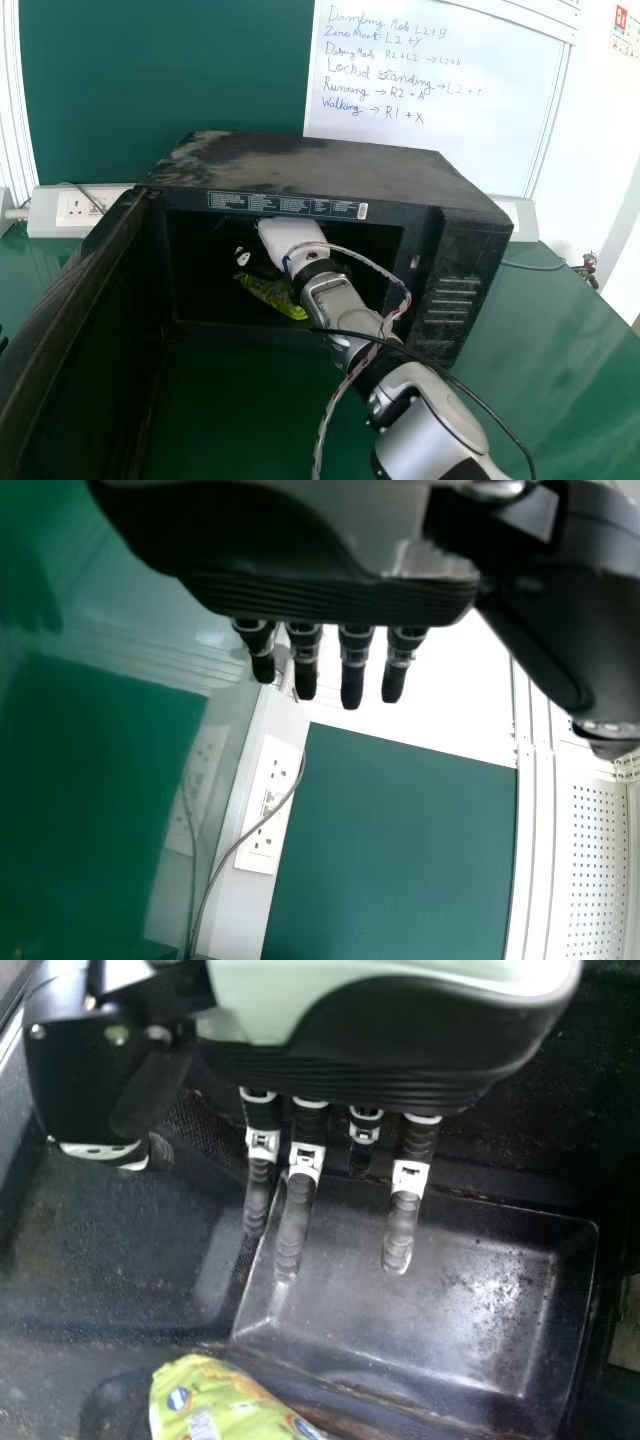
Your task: Put biscuit inside oven
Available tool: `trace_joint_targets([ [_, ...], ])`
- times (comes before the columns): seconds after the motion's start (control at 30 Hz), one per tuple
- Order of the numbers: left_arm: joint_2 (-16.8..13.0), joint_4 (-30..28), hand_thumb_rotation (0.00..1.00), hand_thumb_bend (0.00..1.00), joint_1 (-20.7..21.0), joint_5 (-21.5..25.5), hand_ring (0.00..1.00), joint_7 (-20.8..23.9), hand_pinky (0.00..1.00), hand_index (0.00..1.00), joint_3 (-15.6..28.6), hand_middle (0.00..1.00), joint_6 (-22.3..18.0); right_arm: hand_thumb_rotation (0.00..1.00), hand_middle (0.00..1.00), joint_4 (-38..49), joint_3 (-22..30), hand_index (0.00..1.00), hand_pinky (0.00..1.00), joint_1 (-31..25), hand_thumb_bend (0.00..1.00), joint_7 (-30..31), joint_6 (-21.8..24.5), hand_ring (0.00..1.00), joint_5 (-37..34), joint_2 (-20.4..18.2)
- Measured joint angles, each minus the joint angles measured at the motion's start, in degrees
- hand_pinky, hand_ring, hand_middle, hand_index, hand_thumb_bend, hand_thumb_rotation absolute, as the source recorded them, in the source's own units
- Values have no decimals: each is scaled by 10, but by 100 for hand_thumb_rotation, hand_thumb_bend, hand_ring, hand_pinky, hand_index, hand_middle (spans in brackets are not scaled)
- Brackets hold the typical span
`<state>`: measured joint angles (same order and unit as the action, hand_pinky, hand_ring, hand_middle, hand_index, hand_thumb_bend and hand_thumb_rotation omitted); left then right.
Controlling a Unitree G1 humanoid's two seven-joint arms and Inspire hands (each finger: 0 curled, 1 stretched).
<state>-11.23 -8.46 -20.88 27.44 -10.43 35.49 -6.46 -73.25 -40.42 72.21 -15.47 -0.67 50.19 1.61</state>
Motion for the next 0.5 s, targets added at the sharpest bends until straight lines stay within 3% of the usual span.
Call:
trace_joint_targets([
  [0.2,0,0,79,91,0,-1,89,3,84,94,0,90,1,0,49,26,0,66,43,-21,56,-13,-23,51,-2,11],
  [0.23,0,0,79,91,0,-1,89,3,84,94,0,90,1,7,56,30,1,66,45,-24,64,-15,-27,53,-3,13],
  [0.3,0,0,79,91,0,-1,89,3,84,94,-1,90,1,12,63,45,4,67,50,-34,70,-17,-35,58,-6,17],
  [0.5,0,-1,78,91,0,0,89,0,84,95,-1,90,1,15,68,96,5,67,55,-68,69,-18,-55,64,-6,38],
])
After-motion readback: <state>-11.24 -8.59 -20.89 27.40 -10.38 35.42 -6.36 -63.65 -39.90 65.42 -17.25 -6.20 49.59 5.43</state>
